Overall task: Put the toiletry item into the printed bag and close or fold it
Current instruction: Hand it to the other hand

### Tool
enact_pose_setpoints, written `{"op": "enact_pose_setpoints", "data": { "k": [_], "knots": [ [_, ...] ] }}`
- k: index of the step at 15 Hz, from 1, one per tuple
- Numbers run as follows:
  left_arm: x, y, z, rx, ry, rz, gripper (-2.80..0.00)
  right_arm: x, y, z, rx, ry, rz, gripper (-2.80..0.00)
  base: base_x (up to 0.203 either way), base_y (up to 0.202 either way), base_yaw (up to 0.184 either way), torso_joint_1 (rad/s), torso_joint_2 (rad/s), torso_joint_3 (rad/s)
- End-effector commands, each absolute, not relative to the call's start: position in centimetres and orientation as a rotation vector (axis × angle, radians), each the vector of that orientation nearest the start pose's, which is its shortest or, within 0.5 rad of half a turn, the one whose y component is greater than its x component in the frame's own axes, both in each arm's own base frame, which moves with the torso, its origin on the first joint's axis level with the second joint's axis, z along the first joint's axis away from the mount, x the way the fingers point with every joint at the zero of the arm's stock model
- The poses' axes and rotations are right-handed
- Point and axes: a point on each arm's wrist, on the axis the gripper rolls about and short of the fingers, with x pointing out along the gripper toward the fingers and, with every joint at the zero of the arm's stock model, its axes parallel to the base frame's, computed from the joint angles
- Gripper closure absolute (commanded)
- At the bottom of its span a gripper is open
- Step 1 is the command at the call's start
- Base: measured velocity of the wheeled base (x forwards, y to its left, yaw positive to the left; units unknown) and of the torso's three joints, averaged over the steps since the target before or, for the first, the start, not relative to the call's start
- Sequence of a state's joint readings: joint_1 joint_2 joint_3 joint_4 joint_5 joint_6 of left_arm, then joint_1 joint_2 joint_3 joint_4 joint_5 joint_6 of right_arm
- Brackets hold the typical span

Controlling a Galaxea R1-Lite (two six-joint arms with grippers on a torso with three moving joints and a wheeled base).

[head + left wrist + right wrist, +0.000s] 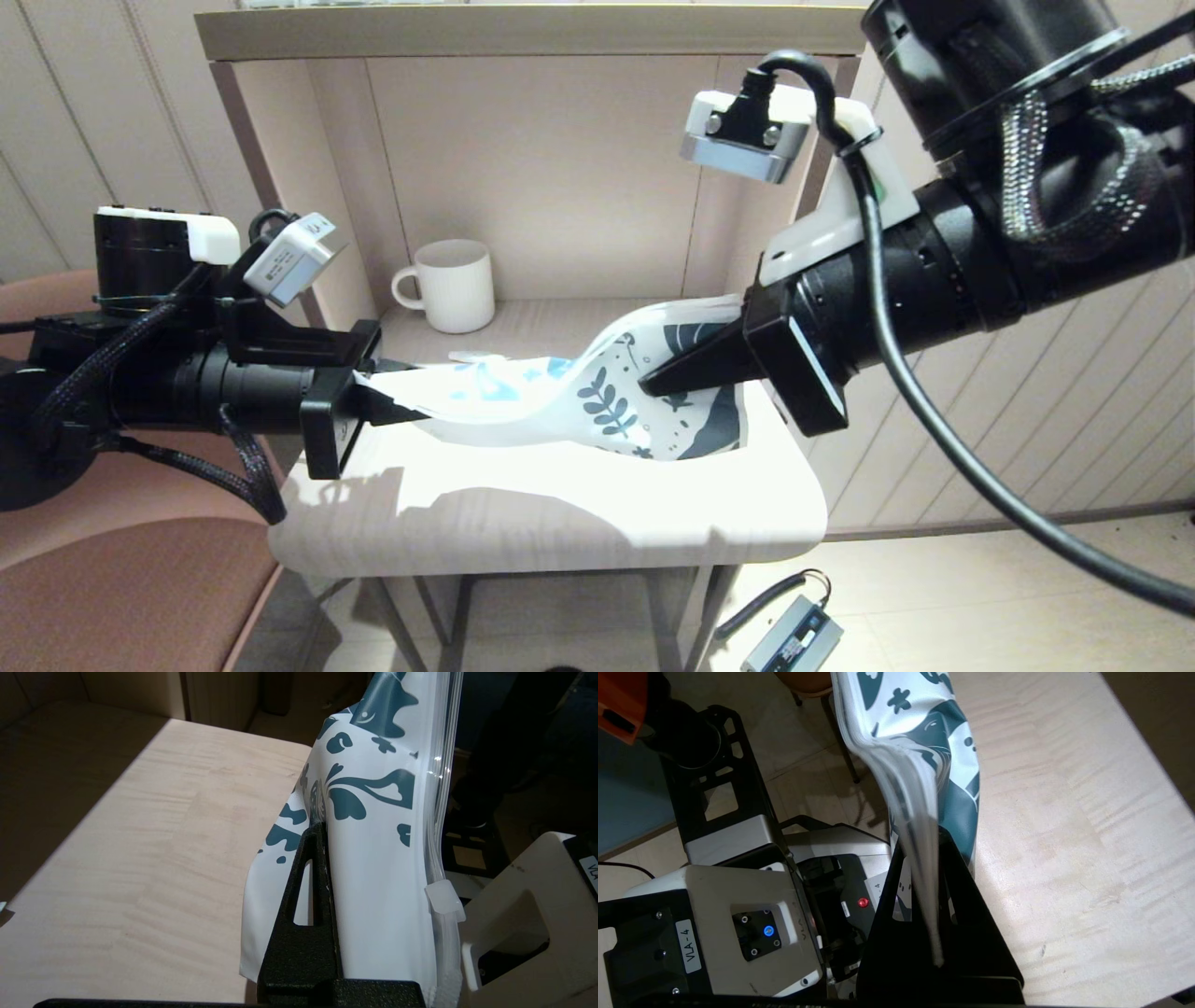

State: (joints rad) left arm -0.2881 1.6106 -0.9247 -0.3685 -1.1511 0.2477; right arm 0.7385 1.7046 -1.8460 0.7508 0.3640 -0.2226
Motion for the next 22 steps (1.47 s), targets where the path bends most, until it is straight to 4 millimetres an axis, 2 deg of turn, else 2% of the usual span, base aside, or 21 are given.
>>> {"op": "enact_pose_setpoints", "data": {
  "k": [1, 4, 6, 9, 11, 14, 22],
  "knots": [
    [26.3, -9.9, 21.9, 0.057, 0.133, -1.46, 0.0, 20.7, 21.3, 32.8, -0.33, 0.547, 1.169, 0.0, 0.0, 0.0, 0.0, 0.0, 0.0, 0.0],
    [26.3, -10.0, 21.9, 0.058, 0.134, -1.46, 0.0, 21.5, 23.1, 31.7, -0.342, 0.549, 1.191, 0.0, 0.0, 0.0, 0.0, 0.0, 0.0, 0.0],
    [26.4, -10.0, 21.7, 0.057, 0.137, -1.46, 0.0, 21.5, 23.1, 31.7, -0.342, 0.547, 1.187, 0.0, 0.0, 0.0, 0.0, 0.0, 0.0, 0.0],
    [26.8, -10.1, 21.7, 0.053, 0.141, -1.46, 0.0, 20.7, 21.4, 32.8, -0.33, 0.518, 1.167, 0.0, 0.0, 0.0, 0.0, 0.0, 0.0, 0.0],
    [27.2, -10.2, 21.7, 0.052, 0.143, -1.458, 0.0, 20.3, 19.6, 33.5, -0.317, 0.5, 1.134, 0.0, 0.0, 0.0, 0.0, 0.0, 0.0, 0.0],
    [27.2, -10.2, 21.5, 0.049, 0.15, -1.458, 0.0, 19.8, 18.1, 33.3, -0.312, 0.514, 1.104, 0.0, 0.0, 0.0, 0.0, 0.0, 0.0, 0.0],
    [27.2, -10.2, 21.3, 0.044, 0.16, -1.461, 0.0, 19.4, 17.6, 31.8, -0.313, 0.529, 1.103, 0.0, 0.0, 0.0, 0.0, 0.0, 0.0, 0.0]
  ]
}}
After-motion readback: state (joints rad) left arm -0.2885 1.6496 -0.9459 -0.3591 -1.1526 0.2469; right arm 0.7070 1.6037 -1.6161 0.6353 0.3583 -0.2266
